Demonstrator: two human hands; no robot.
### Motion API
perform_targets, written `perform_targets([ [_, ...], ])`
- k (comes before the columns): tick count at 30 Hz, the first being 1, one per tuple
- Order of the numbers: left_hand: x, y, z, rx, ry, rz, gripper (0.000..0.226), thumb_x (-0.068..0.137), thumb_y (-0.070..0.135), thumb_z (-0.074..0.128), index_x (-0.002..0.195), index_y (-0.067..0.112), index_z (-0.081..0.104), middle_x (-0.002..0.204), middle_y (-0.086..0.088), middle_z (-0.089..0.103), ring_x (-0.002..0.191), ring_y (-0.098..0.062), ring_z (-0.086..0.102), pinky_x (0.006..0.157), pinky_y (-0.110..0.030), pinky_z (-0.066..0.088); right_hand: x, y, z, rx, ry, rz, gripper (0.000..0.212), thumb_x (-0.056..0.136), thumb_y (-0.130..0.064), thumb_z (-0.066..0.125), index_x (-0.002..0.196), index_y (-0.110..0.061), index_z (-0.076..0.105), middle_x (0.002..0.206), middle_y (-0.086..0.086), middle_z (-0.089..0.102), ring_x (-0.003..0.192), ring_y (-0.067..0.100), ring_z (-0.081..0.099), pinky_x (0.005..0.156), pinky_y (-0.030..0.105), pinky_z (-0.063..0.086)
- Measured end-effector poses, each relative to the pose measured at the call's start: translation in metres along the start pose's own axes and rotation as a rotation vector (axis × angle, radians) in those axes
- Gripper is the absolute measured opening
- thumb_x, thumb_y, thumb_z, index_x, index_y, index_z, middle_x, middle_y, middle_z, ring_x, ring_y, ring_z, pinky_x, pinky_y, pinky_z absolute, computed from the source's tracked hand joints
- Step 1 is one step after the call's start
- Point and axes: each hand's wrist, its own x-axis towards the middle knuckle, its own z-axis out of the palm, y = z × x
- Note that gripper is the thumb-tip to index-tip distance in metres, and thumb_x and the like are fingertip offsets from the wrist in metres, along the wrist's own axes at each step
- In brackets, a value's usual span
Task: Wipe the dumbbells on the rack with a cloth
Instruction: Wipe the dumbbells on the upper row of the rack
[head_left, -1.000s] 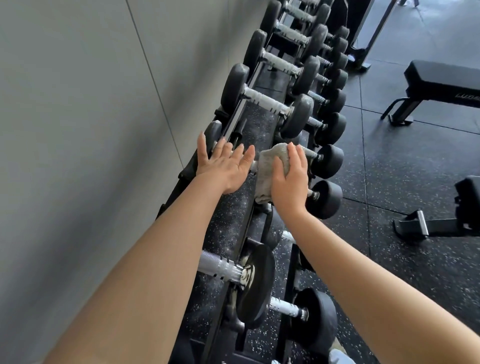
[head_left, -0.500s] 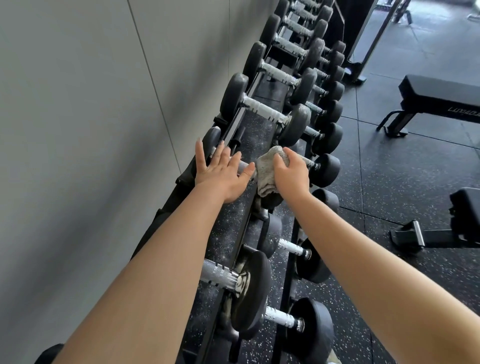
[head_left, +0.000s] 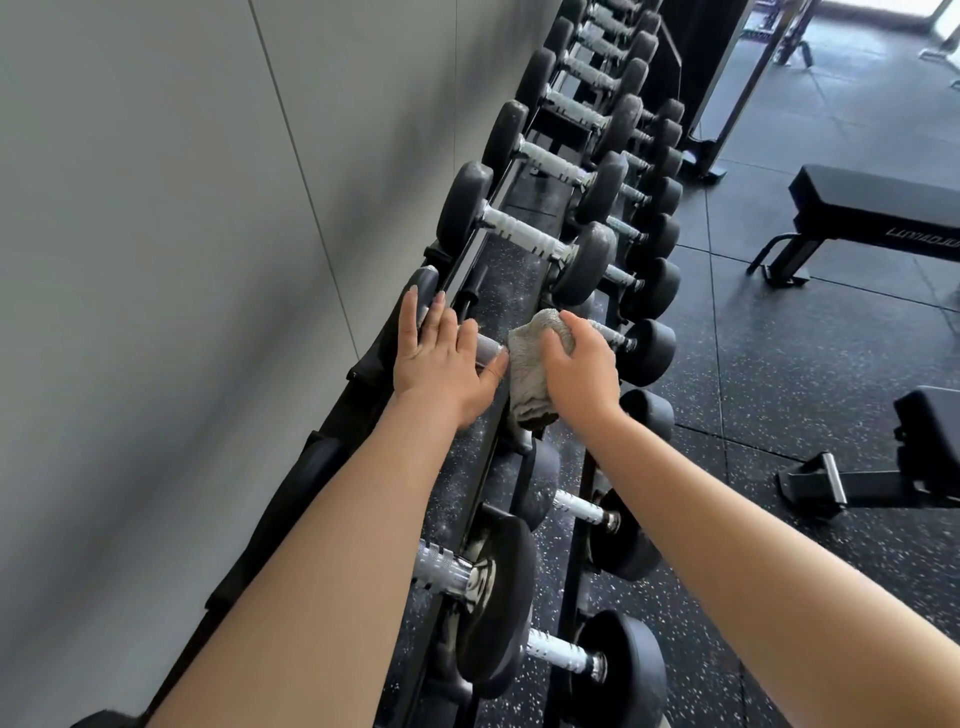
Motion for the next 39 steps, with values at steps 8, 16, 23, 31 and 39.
perform_targets([
  [8, 0.000, -0.002, -0.001, -0.097, -0.023, 0.011, 0.072, 0.096, 0.056, -0.003, 0.153, 0.012, 0.005, 0.160, -0.015, -0.003, 0.145, -0.022, -0.022, 0.090, -0.047, -0.041, -0.025, 0.003, 0.014, 0.186, 0.138, -0.040, 0.049, 0.103, -0.031, 0.049, 0.148, -0.014, 0.041, 0.158, 0.001, 0.034, 0.146, 0.012, 0.026, 0.111, 0.007, 0.018],
  [16, -0.003, -0.004, -0.001, -0.141, -0.015, 0.024, 0.067, 0.098, 0.052, -0.003, 0.153, 0.014, 0.003, 0.161, -0.011, -0.005, 0.145, -0.019, -0.022, 0.094, -0.046, -0.039, -0.013, 0.004, 0.012, 0.131, 0.080, -0.038, 0.048, 0.104, -0.032, 0.045, 0.149, -0.015, 0.040, 0.156, 0.000, 0.035, 0.145, 0.014, 0.030, 0.111, 0.020, 0.022],
  [23, -0.002, -0.004, -0.001, -0.153, -0.035, 0.031, 0.066, 0.098, 0.051, -0.002, 0.153, 0.015, 0.001, 0.161, -0.010, -0.008, 0.144, -0.018, -0.024, 0.092, -0.045, -0.040, 0.035, -0.004, -0.005, 0.304, -0.155, 0.236, 0.036, 0.100, -0.028, 0.051, 0.124, -0.003, 0.062, 0.098, 0.015, 0.068, 0.083, 0.027, 0.066, 0.085, 0.047, 0.057],
  [31, -0.003, -0.004, -0.001, -0.170, -0.044, 0.017, 0.069, 0.095, 0.054, -0.007, 0.153, 0.017, -0.004, 0.160, -0.007, -0.013, 0.143, -0.016, -0.027, 0.094, -0.045, -0.039, -0.032, 0.004, 0.010, 0.098, 0.054, -0.093, 0.053, 0.106, -0.028, 0.039, 0.155, -0.012, 0.024, 0.165, 0.000, 0.013, 0.151, 0.010, 0.007, 0.101, -0.002, 0.000],
  [39, -0.003, -0.004, -0.001, -0.234, -0.072, 0.007, 0.068, 0.096, 0.056, -0.006, 0.153, 0.019, -0.005, 0.160, -0.006, -0.014, 0.142, -0.013, -0.028, 0.099, -0.045, -0.037, 0.039, -0.003, -0.005, 0.208, -0.235, 0.212, 0.037, 0.105, -0.028, 0.040, 0.124, -0.001, 0.058, 0.092, 0.012, 0.059, 0.081, 0.025, 0.057, 0.073, 0.037, 0.052],
])
